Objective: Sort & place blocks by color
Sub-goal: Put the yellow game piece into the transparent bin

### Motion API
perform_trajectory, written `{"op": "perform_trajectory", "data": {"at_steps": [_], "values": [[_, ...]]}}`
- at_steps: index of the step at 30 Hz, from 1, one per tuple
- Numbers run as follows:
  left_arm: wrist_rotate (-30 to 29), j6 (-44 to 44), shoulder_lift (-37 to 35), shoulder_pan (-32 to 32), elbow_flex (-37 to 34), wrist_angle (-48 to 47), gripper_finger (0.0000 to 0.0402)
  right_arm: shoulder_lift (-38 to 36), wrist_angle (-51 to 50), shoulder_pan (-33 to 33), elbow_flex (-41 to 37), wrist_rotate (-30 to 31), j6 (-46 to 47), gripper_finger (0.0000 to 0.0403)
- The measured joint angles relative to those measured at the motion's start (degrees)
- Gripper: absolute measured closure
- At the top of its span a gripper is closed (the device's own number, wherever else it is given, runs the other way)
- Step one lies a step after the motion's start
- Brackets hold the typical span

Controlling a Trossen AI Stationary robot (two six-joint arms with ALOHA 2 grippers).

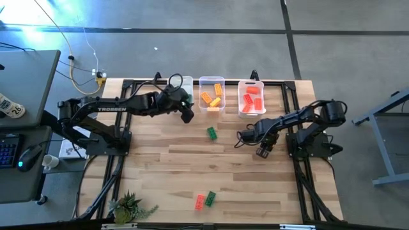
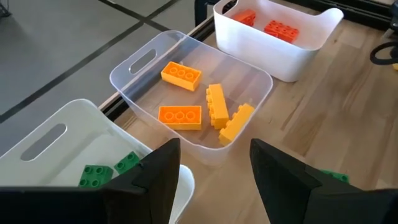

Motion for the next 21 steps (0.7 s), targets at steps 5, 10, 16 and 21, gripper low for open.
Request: {"op": "perform_trajectory", "data": {"at_steps": [5,10,16,21], "values": [[0.0,1.0,0.0,-1.2,0.0,-0.1,0.0218,-0.1,0.2,0.0,1.5,-0.7,1.3,0.0296],[0.0,1.0,0.0,-3.0,0.0,-0.1,0.0218,-0.1,2.3,0.1,6.4,0.0,0.8,0.0296],[0.2,1.0,0.0,-7.1,0.0,-0.3,0.0218,-0.1,9.8,0.1,13.4,3.4,-3.2,0.0296],[0.2,1.0,0.0,-10.7,0.0,-0.3,0.0218,-0.1,14.6,-0.7,19.9,8.6,-7.4,0.0296]]}}
